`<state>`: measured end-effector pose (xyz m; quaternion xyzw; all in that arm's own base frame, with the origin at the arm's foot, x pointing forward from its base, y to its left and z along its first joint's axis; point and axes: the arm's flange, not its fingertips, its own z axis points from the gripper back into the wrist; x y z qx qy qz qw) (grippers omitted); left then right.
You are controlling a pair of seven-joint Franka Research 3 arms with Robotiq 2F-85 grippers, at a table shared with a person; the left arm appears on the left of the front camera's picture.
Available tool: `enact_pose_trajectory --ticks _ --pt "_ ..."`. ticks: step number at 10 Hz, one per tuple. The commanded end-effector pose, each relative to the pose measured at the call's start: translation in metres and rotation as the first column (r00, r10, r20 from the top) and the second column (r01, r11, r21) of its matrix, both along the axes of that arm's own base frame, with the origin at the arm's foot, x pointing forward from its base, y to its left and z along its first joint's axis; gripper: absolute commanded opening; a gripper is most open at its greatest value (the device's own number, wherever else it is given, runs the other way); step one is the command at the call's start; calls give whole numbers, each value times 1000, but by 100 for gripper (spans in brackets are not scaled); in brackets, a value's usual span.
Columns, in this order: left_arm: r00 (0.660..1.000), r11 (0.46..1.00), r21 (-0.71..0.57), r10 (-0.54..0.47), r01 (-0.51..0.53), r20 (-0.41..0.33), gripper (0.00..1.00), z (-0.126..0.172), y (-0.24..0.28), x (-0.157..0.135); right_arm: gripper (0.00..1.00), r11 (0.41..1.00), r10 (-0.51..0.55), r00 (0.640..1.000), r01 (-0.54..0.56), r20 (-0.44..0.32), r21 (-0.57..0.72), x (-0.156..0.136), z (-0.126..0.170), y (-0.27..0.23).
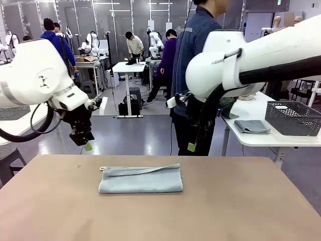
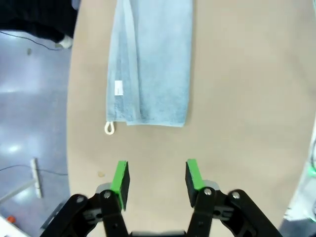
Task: Fold the towels and place them in the basket.
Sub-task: When a person lays out a Towel with hook on the table, fold it in half twice.
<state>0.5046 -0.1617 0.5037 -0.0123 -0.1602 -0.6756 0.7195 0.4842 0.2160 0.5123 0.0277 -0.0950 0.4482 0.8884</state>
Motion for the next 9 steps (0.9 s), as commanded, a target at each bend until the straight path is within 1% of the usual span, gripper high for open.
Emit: enact_pose_trajectory --ticks 1,2,3,4,5,6,7,8,9 --pt "999 997 -72 -32 30 -28 59 -13 13 -7 100 940 -328 945 327 -9 101 -9 -11 -15" --pt "999 994 -102 -40 36 -33 59 -14 18 -8 100 870 -468 882 471 -53 144 -11 -12 -22" --pt "998 991 -129 -42 36 -42 59 -17 23 -9 100 769 -611 784 621 -114 151 -11 -15 -28" --pt "998 989 -143 -40 33 -49 59 -18 27 -8 100 714 -658 734 679 -168 171 -11 -19 -29" --pt "998 986 -162 -38 30 -50 59 -20 32 -6 100 683 -676 707 707 -206 185 -11 -22 -30" --pt "998 983 -181 -34 23 -55 59 -21 36 -6 100 653 -673 687 726 -273 218 -12 -25 -31" --pt "997 977 -213 -35 20 -66 59 -23 41 -4 100 648 -651 685 726 -328 231 -13 -30 -31" --pt "996 966 -258 -38 15 -86 59 -25 47 -2 100 637 -644 680 731 -351 246 -14 -33 -31" --pt "996 948 -319 -31 1 -88 59 -25 54 0 100 653 -633 697 714 -338 252 -17 -35 -31"
